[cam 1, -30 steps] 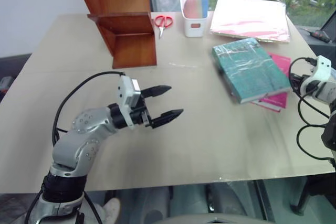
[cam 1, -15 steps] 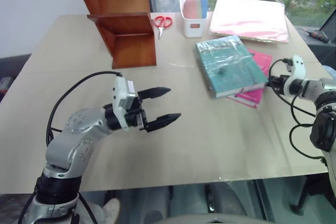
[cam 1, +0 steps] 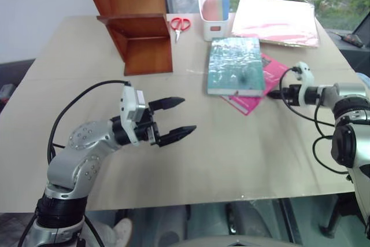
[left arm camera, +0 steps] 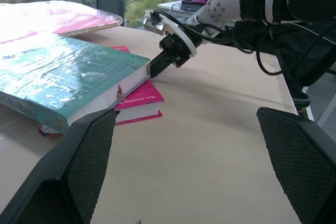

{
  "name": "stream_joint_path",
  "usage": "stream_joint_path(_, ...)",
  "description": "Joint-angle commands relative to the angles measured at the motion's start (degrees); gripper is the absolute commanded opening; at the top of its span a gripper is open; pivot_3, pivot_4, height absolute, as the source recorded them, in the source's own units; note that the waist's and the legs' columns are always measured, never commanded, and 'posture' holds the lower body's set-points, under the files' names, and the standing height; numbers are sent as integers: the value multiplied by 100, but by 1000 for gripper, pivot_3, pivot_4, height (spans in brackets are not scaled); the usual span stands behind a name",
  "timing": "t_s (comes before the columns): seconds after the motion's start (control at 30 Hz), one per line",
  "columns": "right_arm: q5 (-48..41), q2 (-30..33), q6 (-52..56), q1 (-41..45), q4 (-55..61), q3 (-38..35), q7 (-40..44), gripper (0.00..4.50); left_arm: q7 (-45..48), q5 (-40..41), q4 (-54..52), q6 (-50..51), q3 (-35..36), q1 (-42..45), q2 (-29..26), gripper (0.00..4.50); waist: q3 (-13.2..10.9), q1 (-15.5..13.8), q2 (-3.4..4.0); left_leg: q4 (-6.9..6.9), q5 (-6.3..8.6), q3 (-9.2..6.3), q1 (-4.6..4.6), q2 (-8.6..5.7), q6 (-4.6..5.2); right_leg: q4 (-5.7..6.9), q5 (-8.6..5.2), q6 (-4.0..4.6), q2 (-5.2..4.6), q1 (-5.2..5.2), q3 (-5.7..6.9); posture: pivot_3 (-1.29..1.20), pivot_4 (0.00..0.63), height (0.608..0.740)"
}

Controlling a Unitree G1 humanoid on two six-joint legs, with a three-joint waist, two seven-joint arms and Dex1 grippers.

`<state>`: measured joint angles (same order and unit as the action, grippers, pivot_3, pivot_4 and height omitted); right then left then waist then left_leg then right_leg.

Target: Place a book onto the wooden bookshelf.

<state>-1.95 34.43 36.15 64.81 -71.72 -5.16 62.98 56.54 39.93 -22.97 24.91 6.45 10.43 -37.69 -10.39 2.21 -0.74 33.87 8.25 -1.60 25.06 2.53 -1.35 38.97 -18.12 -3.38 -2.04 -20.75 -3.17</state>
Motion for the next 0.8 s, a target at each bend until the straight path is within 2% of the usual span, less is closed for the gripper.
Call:
stream_joint_path(0.03,71,400,100,-208,686,337,843,150,-17,-7,-81,-126,91,-5,22,4500,0,-13,0,1,0,-1,2,0,0,-1,0,0,0,0,2,0,150,740)
stream_joint_path(0.13,-145,675,383,-523,1769,540,1572,150,-37,-46,-28,-148,51,22,61,4500,-2,-8,3,5,0,-1,4,0,0,-1,0,0,-1,-1,1,0,150,740)
stream_joint_path(0.23,-761,806,1129,-746,3523,433,1923,150,-64,-93,22,-165,0,53,117,4500,-6,34,9,5,0,-2,3,2,0,3,0,0,0,-2,1,0,150,740)
stream_joint_path(0.3,-1039,686,1494,-718,4347,339,1675,150,-79,-116,38,-168,-19,68,142,4500,-10,97,17,5,0,2,-1,8,0,10,0,-1,4,-4,-6,0,150,740)
stream_joint_path(0.37,-976,429,1389,-581,4608,322,1043,150,-109,-149,55,-172,-18,79,153,4500,-10,112,17,6,1,-3,-5,15,0,15,0,0,12,-3,-3,0,150,740)
stream_joint_path(0.47,-403,-91,567,-236,4035,636,-133,150,-148,-184,91,-179,22,76,182,4500,-9,108,15,11,1,-4,-7,16,-1,20,-1,0,13,-1,0,0,150,740)
stream_joint_path(0.63,-7,-886,-443,259,2660,941,-1014,150,-214,-275,136,-266,43,-13,255,4500,-10,46,12,20,1,-2,-2,11,-1,21,0,0,9,-1,0,0,150,740)
stream_joint_path(0.73,217,-1211,-723,461,1873,1145,-1192,150,-280,-321,99,-308,45,-80,284,4500,-11,14,11,20,0,-3,5,12,-1,22,1,1,8,-7,1,0,150,740)
stream_joint_path(0.8,479,-1246,-735,432,1629,1529,-841,150,-331,-367,87,-356,73,-142,292,4500,-10,12,11,19,1,-4,4,12,-1,21,1,1,8,-6,2,0,150,740)
